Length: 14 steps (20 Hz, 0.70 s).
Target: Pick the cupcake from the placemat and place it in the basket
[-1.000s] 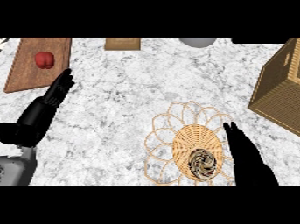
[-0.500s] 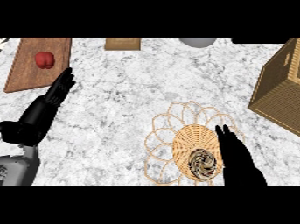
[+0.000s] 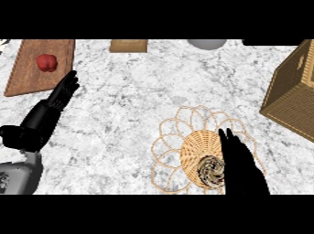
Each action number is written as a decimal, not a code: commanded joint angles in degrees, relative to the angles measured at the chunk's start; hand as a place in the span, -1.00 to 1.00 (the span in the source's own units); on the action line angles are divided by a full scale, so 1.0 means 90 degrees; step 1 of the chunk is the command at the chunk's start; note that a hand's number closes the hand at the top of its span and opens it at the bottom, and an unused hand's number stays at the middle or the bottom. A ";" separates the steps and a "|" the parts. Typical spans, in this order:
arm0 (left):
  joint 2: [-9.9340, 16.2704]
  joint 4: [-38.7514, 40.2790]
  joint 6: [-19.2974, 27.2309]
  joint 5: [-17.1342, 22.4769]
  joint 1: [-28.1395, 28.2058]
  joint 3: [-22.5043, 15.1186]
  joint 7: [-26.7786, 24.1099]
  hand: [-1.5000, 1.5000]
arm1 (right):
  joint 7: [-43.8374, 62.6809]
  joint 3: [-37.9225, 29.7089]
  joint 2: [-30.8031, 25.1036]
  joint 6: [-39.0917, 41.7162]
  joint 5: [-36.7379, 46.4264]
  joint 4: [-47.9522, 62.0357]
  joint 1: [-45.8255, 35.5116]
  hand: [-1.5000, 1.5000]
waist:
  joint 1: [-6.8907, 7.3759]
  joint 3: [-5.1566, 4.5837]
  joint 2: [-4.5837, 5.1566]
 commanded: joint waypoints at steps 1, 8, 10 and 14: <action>-0.0013 -0.0133 -0.0160 -0.0061 0.0141 0.0201 -0.0171 0.00 | -0.0126 -0.0187 -0.0166 -0.0012 -0.0066 0.0140 0.0038 -1.00 | 0.0003 0.0000 -0.0002; -0.0384 -0.0027 -0.0032 -0.0308 -0.0063 0.0108 0.0044 0.00 | -0.0255 -0.0236 0.0051 -0.0570 0.0029 0.1181 -0.0025 -1.00 | -0.0003 0.0001 0.0001; -0.0285 -0.0453 -0.0283 -0.0270 0.0343 0.0153 0.0112 0.00 | -0.0138 -0.0421 -0.0051 -0.0191 -0.0164 0.0768 -0.0079 -1.00 | 0.0007 0.0000 -0.0003; -0.0031 0.0121 -0.0663 -0.0012 0.0003 0.0596 -0.0077 0.00 | -0.0368 -0.0609 -0.0170 -0.0341 -0.0258 0.1026 0.0005 -1.00 | -0.0005 0.0000 0.0001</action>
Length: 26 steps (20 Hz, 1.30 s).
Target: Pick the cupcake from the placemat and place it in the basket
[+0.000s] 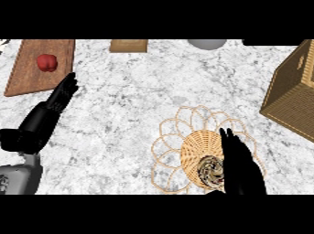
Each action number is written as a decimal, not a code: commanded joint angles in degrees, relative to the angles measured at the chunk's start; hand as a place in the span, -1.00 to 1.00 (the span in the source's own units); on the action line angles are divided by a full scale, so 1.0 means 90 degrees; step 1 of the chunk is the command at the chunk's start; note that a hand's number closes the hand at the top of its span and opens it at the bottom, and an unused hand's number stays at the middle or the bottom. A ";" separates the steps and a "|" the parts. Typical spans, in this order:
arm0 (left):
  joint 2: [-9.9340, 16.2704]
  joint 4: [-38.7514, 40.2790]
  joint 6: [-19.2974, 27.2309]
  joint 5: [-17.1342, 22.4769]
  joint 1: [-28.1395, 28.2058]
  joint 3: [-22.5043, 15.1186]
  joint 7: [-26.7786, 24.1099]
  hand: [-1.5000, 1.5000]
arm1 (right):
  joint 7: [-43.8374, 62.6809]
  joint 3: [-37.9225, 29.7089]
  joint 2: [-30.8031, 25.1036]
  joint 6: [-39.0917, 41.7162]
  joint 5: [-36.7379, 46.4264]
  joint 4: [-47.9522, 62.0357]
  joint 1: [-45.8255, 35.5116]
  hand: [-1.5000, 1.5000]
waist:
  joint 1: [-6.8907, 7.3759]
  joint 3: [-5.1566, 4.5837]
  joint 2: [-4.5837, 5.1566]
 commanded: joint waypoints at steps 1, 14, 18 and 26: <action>-0.0043 -0.0045 -0.0112 -0.0097 0.0091 0.0087 -0.0082 0.00 | -0.0128 -0.0051 0.0111 -0.0148 -0.0119 0.0422 -0.0024 -1.00 | 0.0005 0.0001 0.0000; -0.0195 0.0020 -0.0216 -0.0143 0.0012 0.0252 -0.0031 0.00 | -0.0742 0.0183 0.0075 -0.0263 -0.0222 0.1313 -0.0081 1.00 | 0.0006 0.0001 0.0002; -0.0480 -0.0387 0.0100 -0.0415 -0.0040 -0.0061 0.0314 0.00 | -0.0691 0.0362 -0.0046 0.0005 0.0121 0.1460 -0.0386 1.00 | 0.0032 0.0002 -0.0002; -0.0440 -0.0130 -0.0117 -0.0349 -0.0022 0.0100 0.0133 0.00 | -0.0667 -0.0180 0.0058 0.0257 0.0208 0.1792 -0.1221 1.00 | 0.0014 0.0000 0.0004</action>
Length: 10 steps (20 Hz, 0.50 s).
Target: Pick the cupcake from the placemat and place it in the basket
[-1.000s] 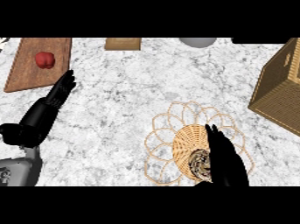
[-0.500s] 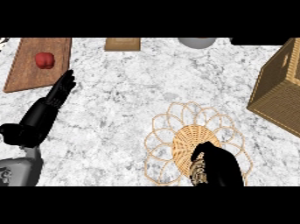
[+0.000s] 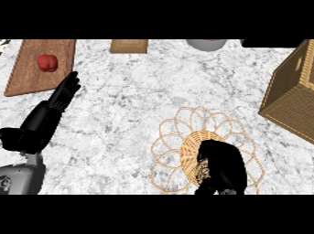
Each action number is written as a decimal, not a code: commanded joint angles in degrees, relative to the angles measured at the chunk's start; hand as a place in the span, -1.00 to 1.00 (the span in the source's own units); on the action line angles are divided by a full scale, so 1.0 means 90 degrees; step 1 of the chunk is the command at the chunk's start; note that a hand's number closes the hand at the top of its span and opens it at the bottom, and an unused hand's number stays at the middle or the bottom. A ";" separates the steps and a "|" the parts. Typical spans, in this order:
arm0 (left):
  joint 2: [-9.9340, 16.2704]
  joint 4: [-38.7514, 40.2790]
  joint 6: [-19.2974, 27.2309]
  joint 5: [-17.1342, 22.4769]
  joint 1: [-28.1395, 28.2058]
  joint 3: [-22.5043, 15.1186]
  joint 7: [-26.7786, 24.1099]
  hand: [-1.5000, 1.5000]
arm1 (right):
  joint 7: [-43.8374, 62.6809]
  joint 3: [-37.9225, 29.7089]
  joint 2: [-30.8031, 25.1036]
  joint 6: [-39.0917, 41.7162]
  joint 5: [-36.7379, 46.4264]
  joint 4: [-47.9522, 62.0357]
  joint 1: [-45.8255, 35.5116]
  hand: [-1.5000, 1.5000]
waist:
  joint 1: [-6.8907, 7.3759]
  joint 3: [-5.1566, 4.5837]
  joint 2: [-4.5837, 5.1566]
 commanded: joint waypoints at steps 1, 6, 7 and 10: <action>-0.0092 0.0143 0.0017 -0.0168 0.0154 -0.0054 -0.0290 0.00 | 0.0016 -0.0147 -0.0041 0.0221 0.0207 0.0312 -0.0378 1.00 | 0.0006 0.0057 0.0070; 0.0161 0.0380 -0.0193 -0.0016 -0.0158 0.0302 -0.0288 0.00 | -0.0020 -0.0065 0.0213 -0.0418 0.0533 0.0365 -0.0544 1.00 | -0.0003 0.0057 0.0071; -0.0048 -0.0138 -0.0065 -0.0131 0.0271 0.0017 -0.0149 0.00 | 0.0174 0.0134 0.0149 -0.0200 0.0425 -0.0629 -0.0112 1.00 | -0.0010 0.0058 0.0058; -0.0077 0.0284 0.0038 -0.0243 -0.0104 0.0034 -0.0242 0.00 | 0.0274 0.0148 0.0302 -0.0869 -0.0332 -0.0649 -0.0341 1.00 | -0.0025 0.0059 0.0069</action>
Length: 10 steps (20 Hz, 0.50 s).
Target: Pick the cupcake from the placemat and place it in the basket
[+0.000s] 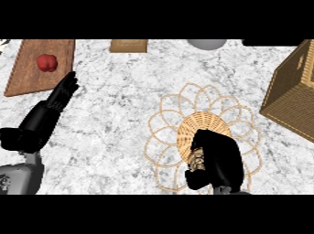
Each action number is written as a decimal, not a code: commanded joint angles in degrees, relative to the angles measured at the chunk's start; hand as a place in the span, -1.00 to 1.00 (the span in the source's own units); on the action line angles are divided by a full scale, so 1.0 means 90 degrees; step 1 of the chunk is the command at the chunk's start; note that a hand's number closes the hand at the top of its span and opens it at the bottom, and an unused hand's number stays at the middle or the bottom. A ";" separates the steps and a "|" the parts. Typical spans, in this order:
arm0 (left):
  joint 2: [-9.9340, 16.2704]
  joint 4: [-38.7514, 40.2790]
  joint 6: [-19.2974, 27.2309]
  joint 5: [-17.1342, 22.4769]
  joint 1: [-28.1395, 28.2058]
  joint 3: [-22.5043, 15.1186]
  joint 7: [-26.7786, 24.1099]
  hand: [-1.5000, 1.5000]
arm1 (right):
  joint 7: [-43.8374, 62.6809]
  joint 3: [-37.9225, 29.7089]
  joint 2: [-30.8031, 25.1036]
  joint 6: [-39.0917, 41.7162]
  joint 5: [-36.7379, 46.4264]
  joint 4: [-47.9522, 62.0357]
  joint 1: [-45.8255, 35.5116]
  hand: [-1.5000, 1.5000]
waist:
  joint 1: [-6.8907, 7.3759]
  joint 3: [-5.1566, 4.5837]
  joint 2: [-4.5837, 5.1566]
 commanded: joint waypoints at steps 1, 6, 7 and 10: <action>-0.0151 -0.0183 0.0125 -0.0129 0.0137 -0.0158 0.0116 0.00 | 0.0233 0.0403 0.0070 -0.0649 -0.0581 -0.1047 0.0368 1.00 | -0.0030 0.0013 -0.0019; -0.0083 0.0034 0.0093 -0.0066 0.0096 0.0000 -0.0035 0.00 | 0.0189 0.0293 0.0073 -0.1713 -0.0593 -0.2051 -0.0304 1.00 | -0.0033 0.0011 -0.0017; 0.0023 -0.0077 0.0029 -0.0024 0.0106 0.0061 0.0037 0.00 | 0.0396 0.0633 0.0073 -0.1807 -0.0364 -0.2495 -0.0111 1.00 | -0.0055 0.0009 -0.0042; -0.0029 -0.0070 -0.0021 -0.0034 0.0051 -0.0040 0.0133 0.00 | 0.1116 0.0744 0.0074 -0.1492 0.0006 -0.3352 -0.0396 1.00 | -0.0066 0.0005 -0.0028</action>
